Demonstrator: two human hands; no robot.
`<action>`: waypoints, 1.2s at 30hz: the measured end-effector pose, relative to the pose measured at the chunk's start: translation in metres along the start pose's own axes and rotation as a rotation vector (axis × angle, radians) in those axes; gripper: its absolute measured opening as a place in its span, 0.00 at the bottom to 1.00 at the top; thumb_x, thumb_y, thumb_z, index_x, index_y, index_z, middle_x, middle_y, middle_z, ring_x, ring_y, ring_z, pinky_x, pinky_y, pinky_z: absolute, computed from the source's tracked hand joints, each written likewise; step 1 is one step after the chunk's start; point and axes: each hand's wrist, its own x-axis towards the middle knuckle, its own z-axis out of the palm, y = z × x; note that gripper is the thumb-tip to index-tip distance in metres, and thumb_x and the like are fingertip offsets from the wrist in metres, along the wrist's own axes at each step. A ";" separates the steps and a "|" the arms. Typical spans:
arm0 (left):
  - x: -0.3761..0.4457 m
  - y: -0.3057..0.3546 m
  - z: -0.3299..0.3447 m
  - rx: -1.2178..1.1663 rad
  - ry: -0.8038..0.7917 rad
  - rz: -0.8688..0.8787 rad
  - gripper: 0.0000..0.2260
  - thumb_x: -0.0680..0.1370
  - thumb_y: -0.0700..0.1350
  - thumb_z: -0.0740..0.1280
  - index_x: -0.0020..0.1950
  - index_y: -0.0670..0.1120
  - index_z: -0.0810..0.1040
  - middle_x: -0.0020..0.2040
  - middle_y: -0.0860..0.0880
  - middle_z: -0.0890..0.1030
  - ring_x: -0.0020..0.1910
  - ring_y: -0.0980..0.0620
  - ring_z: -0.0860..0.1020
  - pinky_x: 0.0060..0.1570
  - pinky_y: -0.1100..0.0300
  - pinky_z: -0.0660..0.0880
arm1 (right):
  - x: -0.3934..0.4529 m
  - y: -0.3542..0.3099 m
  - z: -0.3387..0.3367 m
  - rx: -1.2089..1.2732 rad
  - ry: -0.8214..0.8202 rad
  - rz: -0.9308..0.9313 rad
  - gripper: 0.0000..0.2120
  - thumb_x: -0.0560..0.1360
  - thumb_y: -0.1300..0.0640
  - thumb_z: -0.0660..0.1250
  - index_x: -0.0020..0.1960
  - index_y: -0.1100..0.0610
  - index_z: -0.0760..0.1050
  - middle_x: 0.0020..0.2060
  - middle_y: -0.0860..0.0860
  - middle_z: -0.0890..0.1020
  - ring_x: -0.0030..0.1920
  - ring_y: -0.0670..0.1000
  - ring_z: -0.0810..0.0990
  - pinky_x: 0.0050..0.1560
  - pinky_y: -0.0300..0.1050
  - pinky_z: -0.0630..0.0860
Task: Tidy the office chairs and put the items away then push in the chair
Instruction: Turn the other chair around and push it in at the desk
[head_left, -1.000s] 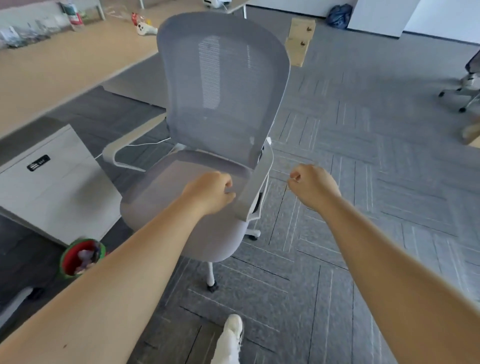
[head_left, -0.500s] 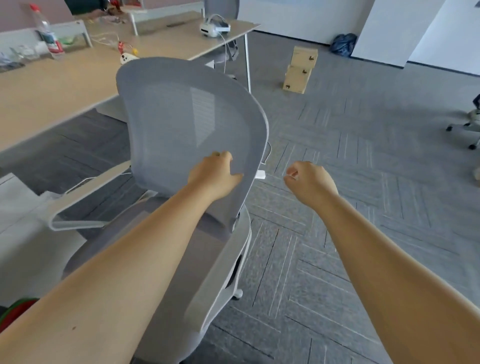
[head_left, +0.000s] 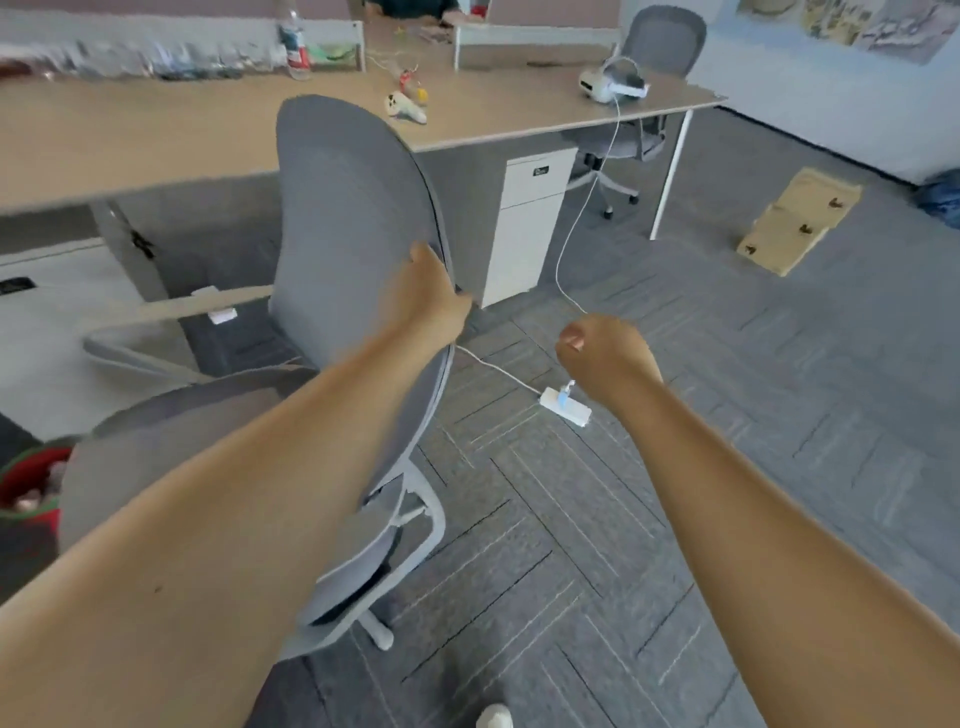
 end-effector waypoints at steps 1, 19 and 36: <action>0.000 0.002 0.004 0.033 0.027 -0.030 0.18 0.76 0.42 0.65 0.63 0.36 0.66 0.61 0.36 0.75 0.58 0.37 0.75 0.54 0.49 0.71 | 0.005 0.005 -0.002 -0.013 -0.018 -0.034 0.14 0.77 0.58 0.57 0.59 0.58 0.75 0.59 0.56 0.80 0.56 0.60 0.78 0.56 0.50 0.75; -0.148 -0.053 -0.061 0.262 0.106 -0.241 0.19 0.75 0.38 0.61 0.65 0.37 0.64 0.52 0.38 0.76 0.45 0.42 0.72 0.41 0.53 0.68 | -0.065 0.003 -0.005 0.023 -0.092 -0.513 0.19 0.78 0.60 0.59 0.68 0.60 0.65 0.65 0.59 0.71 0.64 0.59 0.71 0.59 0.53 0.72; -0.161 -0.054 -0.074 0.546 0.526 -0.313 0.20 0.69 0.61 0.68 0.47 0.44 0.74 0.54 0.45 0.79 0.57 0.44 0.71 0.60 0.47 0.60 | -0.032 -0.072 0.007 -0.084 0.005 -0.847 0.37 0.76 0.55 0.65 0.75 0.59 0.46 0.77 0.55 0.48 0.77 0.57 0.43 0.77 0.55 0.44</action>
